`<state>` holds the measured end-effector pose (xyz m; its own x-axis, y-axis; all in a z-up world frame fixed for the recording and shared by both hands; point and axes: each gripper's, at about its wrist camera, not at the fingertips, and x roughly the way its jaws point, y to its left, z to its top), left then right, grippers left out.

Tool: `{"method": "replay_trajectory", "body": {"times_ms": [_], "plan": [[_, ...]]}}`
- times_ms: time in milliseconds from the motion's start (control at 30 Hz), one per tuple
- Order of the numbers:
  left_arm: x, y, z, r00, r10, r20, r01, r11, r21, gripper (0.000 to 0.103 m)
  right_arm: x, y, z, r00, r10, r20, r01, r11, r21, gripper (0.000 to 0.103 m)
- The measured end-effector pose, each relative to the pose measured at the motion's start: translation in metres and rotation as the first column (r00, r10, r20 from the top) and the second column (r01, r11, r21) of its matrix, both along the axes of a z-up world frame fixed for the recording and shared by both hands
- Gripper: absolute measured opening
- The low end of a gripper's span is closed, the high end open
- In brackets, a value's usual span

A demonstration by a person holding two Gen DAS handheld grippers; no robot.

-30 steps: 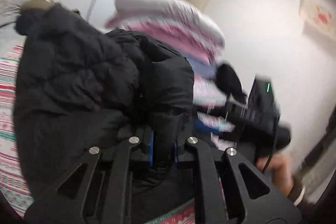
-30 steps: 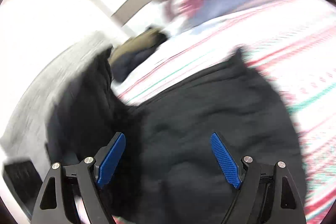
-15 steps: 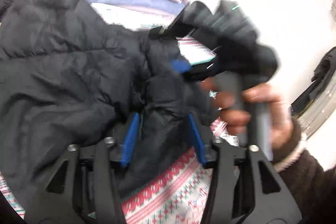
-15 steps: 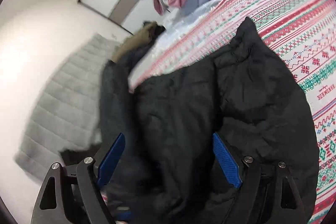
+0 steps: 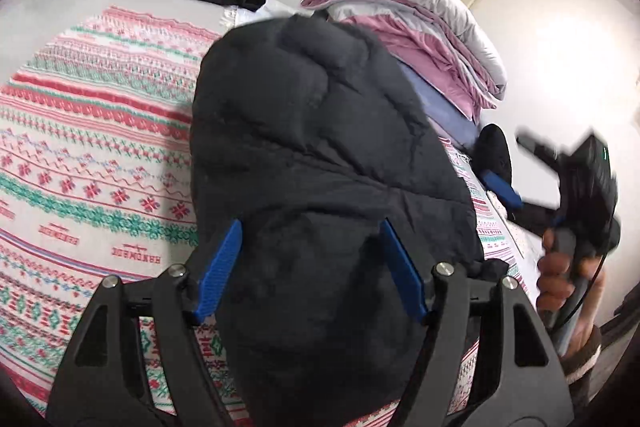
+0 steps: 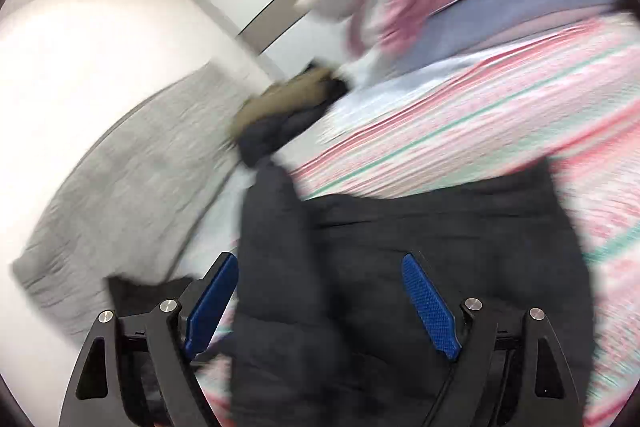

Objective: Fold large clothes

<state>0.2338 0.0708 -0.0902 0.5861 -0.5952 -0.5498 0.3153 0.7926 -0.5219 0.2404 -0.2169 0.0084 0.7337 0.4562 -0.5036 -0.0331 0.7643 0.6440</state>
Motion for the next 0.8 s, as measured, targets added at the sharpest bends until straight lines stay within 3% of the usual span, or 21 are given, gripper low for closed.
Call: {"method": "replay_trajectory", "body": {"times_ms": [67, 133, 167, 200, 267, 400, 500, 633, 700, 800], "plan": [[-0.002, -0.006, 0.000, 1.000, -0.001, 0.018, 0.001, 1.000, 0.029, 0.071, 0.039, 0.024, -0.006, 0.993, 0.098, -0.061, -0.098, 0.995, 0.011, 0.085], [-0.008, -0.014, 0.001, 0.999, -0.002, 0.040, 0.000, 0.999, 0.051, 0.071, 0.066, 0.046, -0.018, 0.985, 0.107, -0.133, -0.112, 0.993, -0.036, 0.080], [-0.009, -0.017, 0.003, 0.999, 0.001, 0.054, -0.004, 0.998, 0.056, 0.071, 0.076, 0.057, -0.024, 0.981, 0.122, -0.152, -0.131, 0.990, -0.053, 0.042], [-0.010, -0.018, 0.006, 0.998, 0.005, 0.062, -0.009, 0.998, 0.056, 0.071, 0.083, 0.067, -0.025, 0.976, 0.149, -0.157, -0.161, 0.985, -0.065, 0.018], [-0.011, -0.015, 0.012, 0.996, 0.009, 0.087, -0.011, 0.999, 0.031, 0.071, 0.078, 0.075, -0.015, 0.981, 0.160, -0.109, -0.169, 0.983, -0.077, 0.009], [-0.017, -0.019, 0.023, 0.988, -0.020, 0.156, 0.021, 1.000, -0.005, 0.071, 0.041, 0.066, 0.016, 0.994, 0.107, 0.031, -0.100, 0.980, -0.174, 0.008], [-0.020, -0.045, 0.021, 0.981, -0.093, 0.171, 0.086, 0.995, 0.051, 0.071, -0.016, 0.045, 0.020, 0.998, 0.023, 0.059, -0.008, 0.973, -0.233, 0.008], [-0.028, -0.085, 0.011, 0.967, -0.192, 0.168, 0.163, 0.971, 0.175, 0.071, -0.060, 0.014, -0.013, 0.995, -0.100, -0.012, 0.092, 0.952, -0.291, 0.009], [-0.035, -0.105, 0.004, 0.956, -0.236, 0.174, 0.188, 0.949, 0.254, 0.072, -0.062, 0.002, -0.037, 0.989, -0.129, -0.071, 0.101, 0.947, -0.305, 0.018], [-0.039, -0.119, -0.002, 0.950, -0.260, 0.174, 0.198, 0.930, 0.310, 0.072, -0.070, -0.026, -0.046, 0.984, -0.147, -0.096, 0.128, 0.975, -0.182, 0.037]]}}
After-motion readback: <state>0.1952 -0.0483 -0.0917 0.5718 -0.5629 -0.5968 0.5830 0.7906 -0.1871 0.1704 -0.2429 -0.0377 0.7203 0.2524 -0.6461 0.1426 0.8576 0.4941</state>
